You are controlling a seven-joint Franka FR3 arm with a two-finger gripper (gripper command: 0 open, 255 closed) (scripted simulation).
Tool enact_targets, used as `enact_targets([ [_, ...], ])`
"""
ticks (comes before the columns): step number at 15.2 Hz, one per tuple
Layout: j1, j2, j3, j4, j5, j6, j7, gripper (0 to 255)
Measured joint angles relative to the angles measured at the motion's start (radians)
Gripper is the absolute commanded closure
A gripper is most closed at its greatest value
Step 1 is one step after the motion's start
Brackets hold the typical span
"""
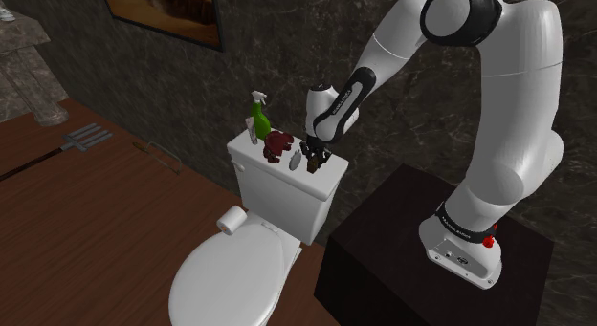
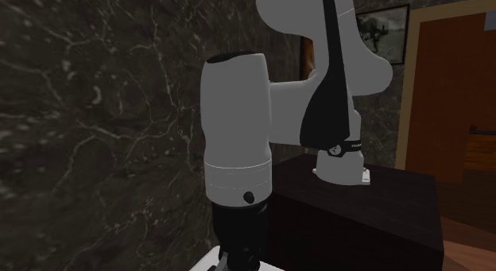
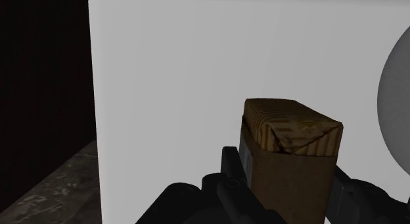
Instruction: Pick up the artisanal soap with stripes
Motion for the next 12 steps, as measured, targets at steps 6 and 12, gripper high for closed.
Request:
enact_targets([
  [6, -0.007, -0.027, 0.011, -0.007, 0.01, -0.021, -0.006, 255],
  [12, -0.03, -0.109, 0.039, -0.029, 0.041, -0.08, -0.03, 255],
])
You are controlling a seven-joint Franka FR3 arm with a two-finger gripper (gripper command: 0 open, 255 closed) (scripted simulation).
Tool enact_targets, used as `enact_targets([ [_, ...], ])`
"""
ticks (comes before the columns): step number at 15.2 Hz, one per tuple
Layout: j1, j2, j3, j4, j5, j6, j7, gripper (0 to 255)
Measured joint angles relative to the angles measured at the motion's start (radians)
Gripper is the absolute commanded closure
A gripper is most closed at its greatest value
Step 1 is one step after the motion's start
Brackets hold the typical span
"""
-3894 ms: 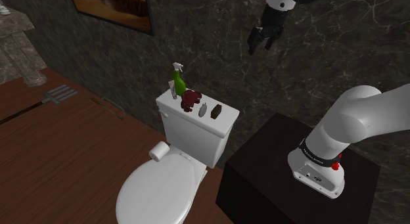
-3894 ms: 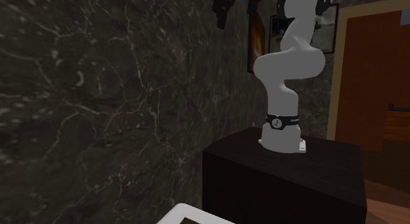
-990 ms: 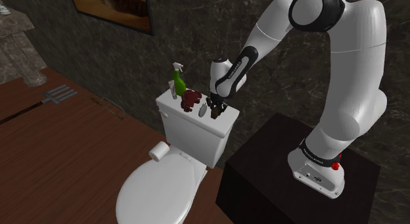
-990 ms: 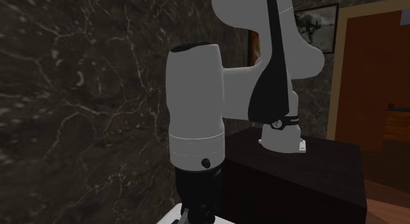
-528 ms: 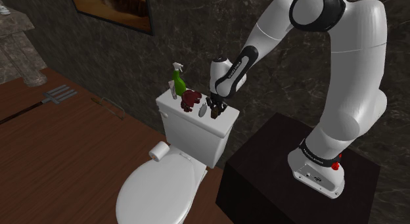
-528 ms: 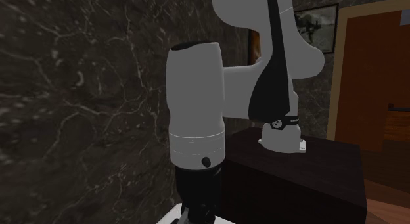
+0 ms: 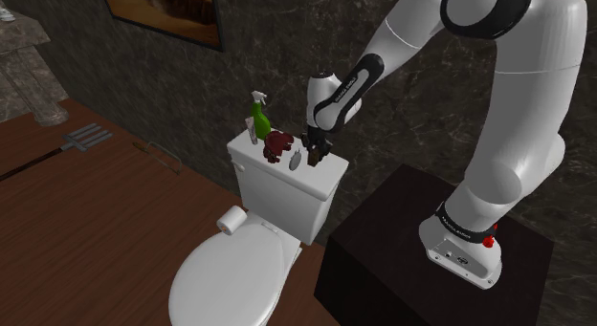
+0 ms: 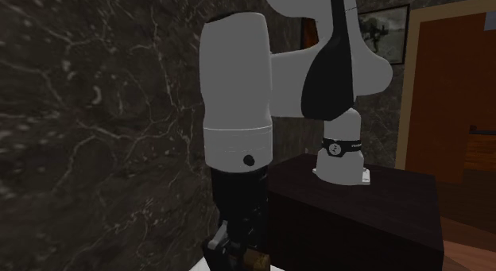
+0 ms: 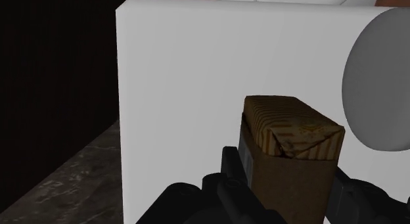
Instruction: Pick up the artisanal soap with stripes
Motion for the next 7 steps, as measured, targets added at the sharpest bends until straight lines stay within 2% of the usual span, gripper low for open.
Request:
enact_targets([
  [7, -0.018, -0.084, 0.028, -0.01, 0.039, -0.072, -0.025, 255],
])
